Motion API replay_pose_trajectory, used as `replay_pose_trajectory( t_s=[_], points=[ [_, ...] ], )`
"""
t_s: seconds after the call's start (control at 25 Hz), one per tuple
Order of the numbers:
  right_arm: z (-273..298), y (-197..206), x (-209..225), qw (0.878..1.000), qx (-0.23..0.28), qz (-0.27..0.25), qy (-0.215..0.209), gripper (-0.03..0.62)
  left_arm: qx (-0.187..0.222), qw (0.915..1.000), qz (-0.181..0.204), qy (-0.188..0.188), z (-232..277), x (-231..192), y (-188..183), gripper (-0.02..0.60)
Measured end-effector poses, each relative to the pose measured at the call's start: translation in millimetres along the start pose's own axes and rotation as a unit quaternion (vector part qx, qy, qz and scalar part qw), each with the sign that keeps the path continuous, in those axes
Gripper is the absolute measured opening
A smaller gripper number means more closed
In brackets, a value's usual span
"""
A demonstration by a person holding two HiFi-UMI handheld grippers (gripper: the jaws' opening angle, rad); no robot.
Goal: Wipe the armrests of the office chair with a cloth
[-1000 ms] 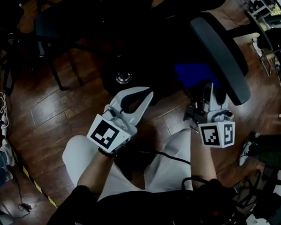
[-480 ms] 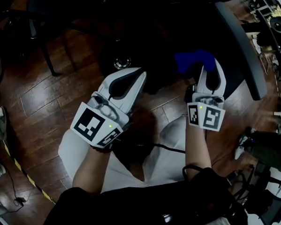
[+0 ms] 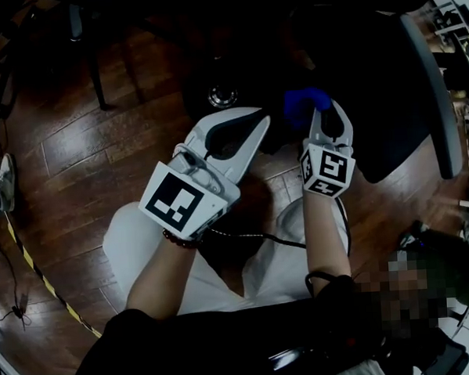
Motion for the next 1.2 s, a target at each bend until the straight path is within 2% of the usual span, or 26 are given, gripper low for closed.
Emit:
replay_pose_trajectory(
  t_s=[0.08,0.12,0.2,0.32,0.4,0.44,0.48,0.52,0.56,0.6,0.64,0.72,0.8,0.92,1.04,1.2],
  points=[
    [-6.3,-11.9,2.7,1.000,0.004,0.021,0.008,0.046,-0.061,0.9955,0.072,-0.002,4.4,4.7,12.7,0.000],
    [-11.4,-22.5,5.1,0.999,0.015,0.033,0.013,0.047,-0.092,0.9898,0.108,-0.002,7.1,8.0,20.7,0.000],
    [-23.7,-52.9,12.2,0.997,0.056,0.041,0.028,0.048,-0.130,0.9773,0.167,0.007,13.4,15.5,36.7,0.000],
    [-47.3,-106.7,27.7,0.990,0.123,-0.008,0.072,0.048,-0.161,0.9615,0.218,0.046,20.2,25.1,63.5,0.000],
    [-63.1,-138.4,33.4,0.977,0.150,-0.093,0.119,0.048,-0.174,0.9579,0.216,0.073,25.0,28.6,77.3,0.000],
    [-68.7,-152.4,33.4,0.966,0.154,-0.152,0.143,0.048,-0.178,0.9581,0.209,0.081,27.3,29.4,82.1,0.000],
    [-72.2,-163.3,32.8,0.949,0.145,-0.226,0.165,0.048,-0.181,0.9582,0.204,0.086,28.9,29.9,85.8,0.000],
    [-73.3,-170.3,32.9,0.928,0.126,-0.299,0.184,0.048,-0.185,0.9577,0.202,0.087,29.8,30.4,88.4,0.000],
    [-72.5,-175.1,34.0,0.907,0.111,-0.352,0.203,0.048,-0.189,0.9567,0.203,0.087,30.2,31.0,89.9,0.000],
    [-70.4,-179.2,36.2,0.892,0.108,-0.380,0.219,0.048,-0.192,0.9557,0.206,0.086,30.5,31.8,90.5,0.000],
    [-67.5,-182.9,38.8,0.884,0.113,-0.391,0.231,0.048,-0.193,0.9553,0.207,0.086,31.3,32.6,90.6,0.000],
    [-59.5,-186.1,42.1,0.877,0.116,-0.398,0.242,0.048,-0.190,0.9560,0.207,0.086,33.4,32.5,91.3,0.000],
    [-43.2,-181.6,37.2,0.873,0.098,-0.419,0.231,0.046,-0.186,0.9575,0.208,0.073,33.8,25.3,92.7,0.000],
    [-11.3,-161.0,19.8,0.869,0.058,-0.459,0.178,0.046,-0.172,0.9647,0.197,0.030,29.7,4.8,84.5,0.000],
    [1.5,-131.6,-0.4,0.854,0.037,-0.498,0.144,0.046,-0.148,0.9753,0.164,0.003,20.3,-15.1,65.5,0.000],
    [14.6,-81.2,-25.6,0.843,-0.014,-0.531,0.084,0.046,-0.133,0.9790,0.152,-0.030,10.1,-39.4,48.1,0.000]
  ],
)
Point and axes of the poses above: the fingertips, and each gripper's own axes: z forward along the fingers, x to its right, y out of its underside, the point moved 4 cm from there along -z, backward along the fingers, and after that the axes turned 8 degrees about -z, right-handed, at the moved point
